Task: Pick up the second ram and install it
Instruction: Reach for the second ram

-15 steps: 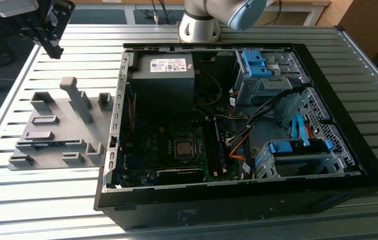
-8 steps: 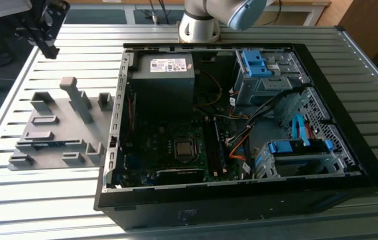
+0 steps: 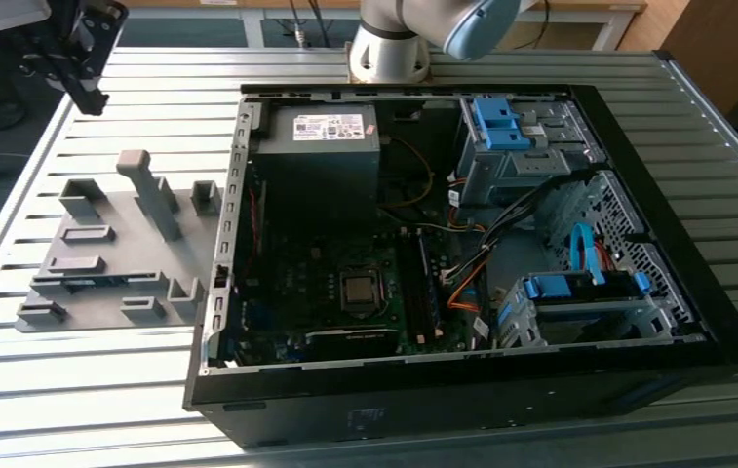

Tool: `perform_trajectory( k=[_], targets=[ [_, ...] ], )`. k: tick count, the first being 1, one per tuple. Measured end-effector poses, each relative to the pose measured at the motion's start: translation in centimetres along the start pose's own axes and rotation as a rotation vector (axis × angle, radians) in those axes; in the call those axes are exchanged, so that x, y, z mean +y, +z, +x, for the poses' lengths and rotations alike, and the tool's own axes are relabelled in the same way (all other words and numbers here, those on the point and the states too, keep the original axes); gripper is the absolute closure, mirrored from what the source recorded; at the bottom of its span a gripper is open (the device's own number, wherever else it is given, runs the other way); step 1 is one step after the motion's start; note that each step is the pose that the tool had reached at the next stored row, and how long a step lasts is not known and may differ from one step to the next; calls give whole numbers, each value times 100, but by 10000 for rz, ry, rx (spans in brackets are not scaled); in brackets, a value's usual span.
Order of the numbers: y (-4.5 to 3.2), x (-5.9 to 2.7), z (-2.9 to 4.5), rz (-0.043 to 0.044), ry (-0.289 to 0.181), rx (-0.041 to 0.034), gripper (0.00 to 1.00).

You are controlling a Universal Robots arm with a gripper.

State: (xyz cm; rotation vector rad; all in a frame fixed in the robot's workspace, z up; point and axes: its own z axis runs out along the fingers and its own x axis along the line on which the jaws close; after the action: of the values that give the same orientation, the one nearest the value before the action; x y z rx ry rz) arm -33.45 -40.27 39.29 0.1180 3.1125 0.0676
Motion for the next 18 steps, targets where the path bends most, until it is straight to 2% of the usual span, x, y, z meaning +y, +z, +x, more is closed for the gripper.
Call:
perform_trajectory(
  k=[18],
  targets=[
    [-3,-10,137,0,0,0,89]
  ],
)
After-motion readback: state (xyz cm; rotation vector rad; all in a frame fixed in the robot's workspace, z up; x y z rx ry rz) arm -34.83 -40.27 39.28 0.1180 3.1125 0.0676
